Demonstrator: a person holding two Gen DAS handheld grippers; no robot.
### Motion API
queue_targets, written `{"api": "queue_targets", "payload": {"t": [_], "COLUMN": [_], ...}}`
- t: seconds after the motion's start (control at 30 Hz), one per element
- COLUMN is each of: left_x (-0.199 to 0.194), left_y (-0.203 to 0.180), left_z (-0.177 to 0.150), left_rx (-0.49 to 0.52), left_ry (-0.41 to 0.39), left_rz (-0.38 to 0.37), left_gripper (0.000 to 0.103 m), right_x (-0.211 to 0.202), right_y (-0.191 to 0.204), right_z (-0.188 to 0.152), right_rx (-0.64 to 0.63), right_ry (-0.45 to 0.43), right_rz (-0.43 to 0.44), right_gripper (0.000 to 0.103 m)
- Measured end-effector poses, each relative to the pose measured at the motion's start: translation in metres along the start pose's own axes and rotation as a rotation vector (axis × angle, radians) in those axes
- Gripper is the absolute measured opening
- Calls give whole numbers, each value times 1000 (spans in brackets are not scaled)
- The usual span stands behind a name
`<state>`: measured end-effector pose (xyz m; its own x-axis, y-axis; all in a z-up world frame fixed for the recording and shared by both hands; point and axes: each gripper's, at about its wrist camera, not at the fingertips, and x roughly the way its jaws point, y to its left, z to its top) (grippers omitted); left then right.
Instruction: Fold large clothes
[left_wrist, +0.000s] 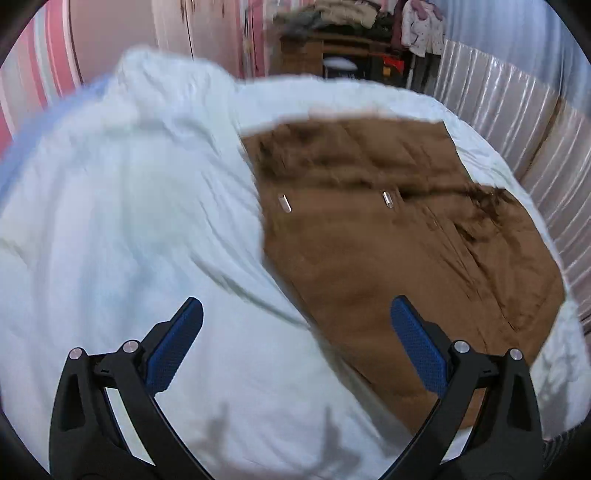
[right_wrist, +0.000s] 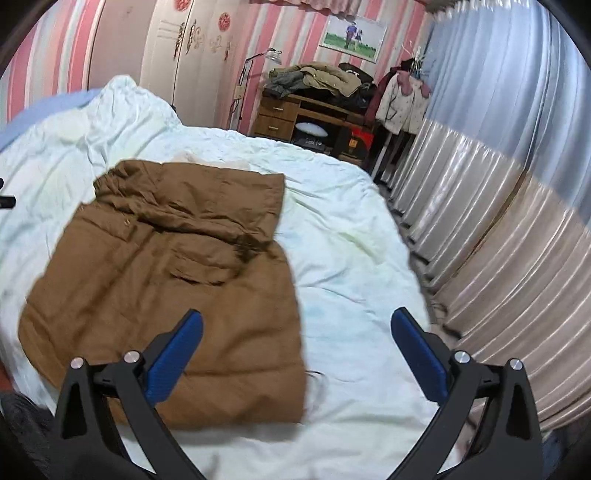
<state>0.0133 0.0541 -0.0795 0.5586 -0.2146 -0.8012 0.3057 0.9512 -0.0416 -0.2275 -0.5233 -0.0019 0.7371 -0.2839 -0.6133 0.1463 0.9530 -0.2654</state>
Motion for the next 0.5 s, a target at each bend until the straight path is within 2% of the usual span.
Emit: {"api": "queue_targets", "payload": {"t": [0.1, 0.2, 0.27, 0.37, 0.43, 0.5], "left_x": [26, 38, 42, 49, 56, 63], "left_y": [-6, -8, -12, -18, -20, -19], "left_z": [-33, -62, -77, -90, -93, -93], "left_rx": [-13, -24, -9, 48, 84, 76], "left_ry": [43, 37, 43, 54, 65, 66], "left_rz": [-71, -129, -158, -166, -149, -170], "left_gripper": [100, 100, 100, 100, 100, 100], "right_x": [2, 7, 13, 24, 35, 51], "right_y": [-10, -12, -8, -4, -2, 2], "right_z": [-14, -31, -46, -66, -76, -83], "right_rx": [-10, 5, -16, 7, 49, 81], "right_ry": [33, 46, 46, 53, 66, 96], "right_rz": [-22, 5, -16, -35, 11, 30], "right_gripper": [101, 101, 101, 101, 101, 101]}}
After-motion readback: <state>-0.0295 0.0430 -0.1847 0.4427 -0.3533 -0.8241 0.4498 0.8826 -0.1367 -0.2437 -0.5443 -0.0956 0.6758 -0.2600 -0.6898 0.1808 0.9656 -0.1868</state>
